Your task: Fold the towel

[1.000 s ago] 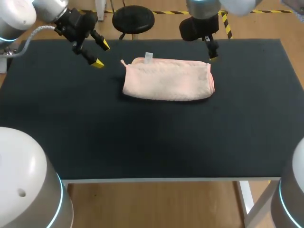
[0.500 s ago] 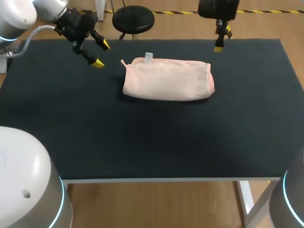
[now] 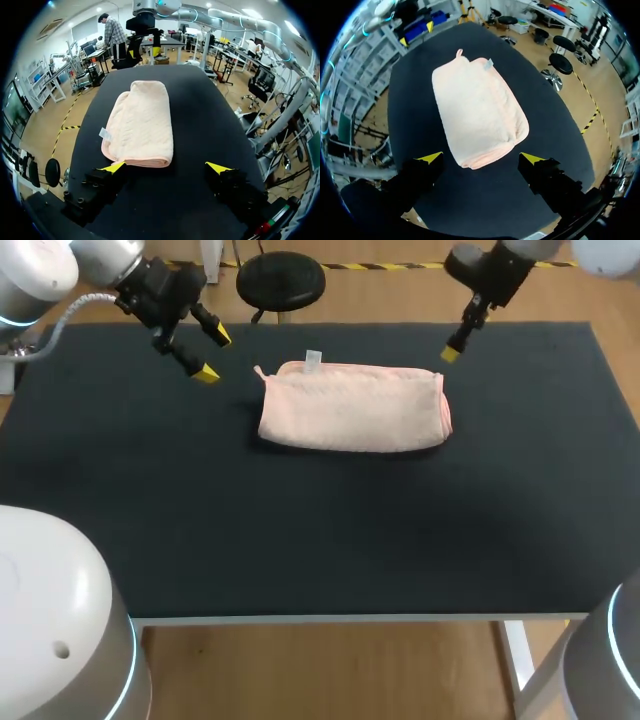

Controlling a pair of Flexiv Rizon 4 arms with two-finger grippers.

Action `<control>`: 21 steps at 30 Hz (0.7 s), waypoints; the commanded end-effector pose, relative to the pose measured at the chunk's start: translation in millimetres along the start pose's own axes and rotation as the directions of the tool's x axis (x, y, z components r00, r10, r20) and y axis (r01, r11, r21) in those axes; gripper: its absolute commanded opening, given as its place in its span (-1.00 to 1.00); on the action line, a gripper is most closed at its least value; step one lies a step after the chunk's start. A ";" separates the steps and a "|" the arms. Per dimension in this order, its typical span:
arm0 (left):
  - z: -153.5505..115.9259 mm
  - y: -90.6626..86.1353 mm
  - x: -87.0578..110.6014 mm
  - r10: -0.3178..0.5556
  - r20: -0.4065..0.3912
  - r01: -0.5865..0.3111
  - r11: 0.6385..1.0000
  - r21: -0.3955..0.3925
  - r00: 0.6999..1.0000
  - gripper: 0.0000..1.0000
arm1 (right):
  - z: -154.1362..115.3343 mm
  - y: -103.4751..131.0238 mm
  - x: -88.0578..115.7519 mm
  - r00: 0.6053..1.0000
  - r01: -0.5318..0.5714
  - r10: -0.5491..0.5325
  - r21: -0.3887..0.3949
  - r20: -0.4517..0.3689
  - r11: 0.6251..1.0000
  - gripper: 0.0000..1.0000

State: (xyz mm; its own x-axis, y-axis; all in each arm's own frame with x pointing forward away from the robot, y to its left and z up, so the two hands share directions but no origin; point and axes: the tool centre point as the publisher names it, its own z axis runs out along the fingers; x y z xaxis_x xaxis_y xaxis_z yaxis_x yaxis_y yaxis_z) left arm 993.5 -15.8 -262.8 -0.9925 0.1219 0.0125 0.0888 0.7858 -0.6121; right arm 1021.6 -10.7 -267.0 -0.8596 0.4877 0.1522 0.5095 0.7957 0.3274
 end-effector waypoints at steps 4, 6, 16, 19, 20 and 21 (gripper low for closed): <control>0.1 0.8 -0.2 0.002 0.000 -0.002 1.000 0.002 1.000 1.00 | 1.4 -5.7 -3.7 0.789 -0.614 0.482 -0.515 -0.380 0.598 1.00; 0.1 0.8 -0.2 0.002 0.000 -0.002 1.000 0.002 1.000 1.00 | 1.4 -5.7 -3.7 0.789 -0.614 0.482 -0.515 -0.380 0.598 1.00; 0.1 0.8 -0.2 0.002 0.000 -0.002 1.000 0.002 1.000 1.00 | 30.6 -26.8 -16.8 0.482 -0.844 0.633 -0.514 -0.606 0.151 1.00; 0.1 0.8 -0.2 0.002 0.000 -0.002 1.000 0.002 1.000 1.00 | 45.3 -35.3 -18.5 0.424 -0.876 0.639 -0.469 -0.642 0.110 1.00; 0.1 0.8 -0.2 0.002 0.000 -0.002 1.000 0.002 1.000 1.00 | 50.4 -37.6 -19.5 0.413 -0.880 0.646 -0.464 -0.642 0.100 1.00; 0.1 0.8 -0.2 0.002 0.000 -0.002 1.000 0.002 1.000 1.00 | 54.3 -39.7 -20.0 0.401 -0.886 0.646 -0.455 -0.650 0.092 1.00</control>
State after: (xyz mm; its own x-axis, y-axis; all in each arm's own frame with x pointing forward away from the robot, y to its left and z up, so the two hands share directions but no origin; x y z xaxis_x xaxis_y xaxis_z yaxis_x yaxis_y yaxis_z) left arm 993.8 -15.4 -262.4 -0.9923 0.1227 0.0135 0.0888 0.7855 -0.6125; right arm 1021.1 -31.2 -317.7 -0.4941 0.6828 0.5382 0.8558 0.2729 0.4394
